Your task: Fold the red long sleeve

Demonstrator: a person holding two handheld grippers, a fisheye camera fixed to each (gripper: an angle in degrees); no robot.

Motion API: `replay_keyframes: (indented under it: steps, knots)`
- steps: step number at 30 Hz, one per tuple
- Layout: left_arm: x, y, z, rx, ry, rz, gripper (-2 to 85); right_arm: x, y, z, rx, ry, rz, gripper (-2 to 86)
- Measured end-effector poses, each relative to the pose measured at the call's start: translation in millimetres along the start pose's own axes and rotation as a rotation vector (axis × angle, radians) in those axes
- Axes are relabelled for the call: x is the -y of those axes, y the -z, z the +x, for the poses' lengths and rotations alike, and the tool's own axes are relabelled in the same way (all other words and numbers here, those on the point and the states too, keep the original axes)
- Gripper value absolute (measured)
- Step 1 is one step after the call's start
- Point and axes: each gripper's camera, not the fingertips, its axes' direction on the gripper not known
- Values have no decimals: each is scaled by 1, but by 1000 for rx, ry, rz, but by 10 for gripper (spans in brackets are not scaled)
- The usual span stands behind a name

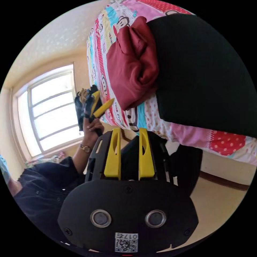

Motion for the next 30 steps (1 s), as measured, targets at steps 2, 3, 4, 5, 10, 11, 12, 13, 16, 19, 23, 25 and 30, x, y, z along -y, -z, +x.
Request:
replay_keyframes:
  steps: [2,3,4,5,10,11,12,13,16,19,23,25,30]
  knots:
    - [1,-27,-20,-25,37,-82,207,4,0,22,207,-92,45,148]
    - [0,-49,-31,-29,68,-155,200,8,-3,36,293,-163,70,162]
    - [-4,-60,-38,-27,89,-143,186,9,-5,42,319,-195,83,170]
    - [-6,-59,-40,-15,113,-119,175,13,-8,53,348,-248,109,182]
    - [-24,-34,-33,-177,157,-153,79,22,-13,80,429,-404,264,231]
    - [-27,-29,-30,-214,150,-154,76,24,-14,82,452,-421,294,238]
    - [-32,-16,-21,-267,139,-152,74,26,-13,81,490,-421,318,240]
    - [-38,-3,-8,-291,104,-159,71,27,-13,80,516,-414,325,240]
    - [-54,38,28,-310,-8,-170,69,29,-7,51,667,-311,301,175]
    - [-64,97,50,-356,-75,-129,69,20,7,-16,517,-204,197,68]
    - [-62,173,69,-380,-166,-65,70,23,-2,-124,317,48,80,34]
    - [-51,226,77,-372,-210,10,72,35,-19,-163,294,134,40,29]
    - [-13,337,88,-353,-329,174,74,78,-85,-282,320,403,-20,31]
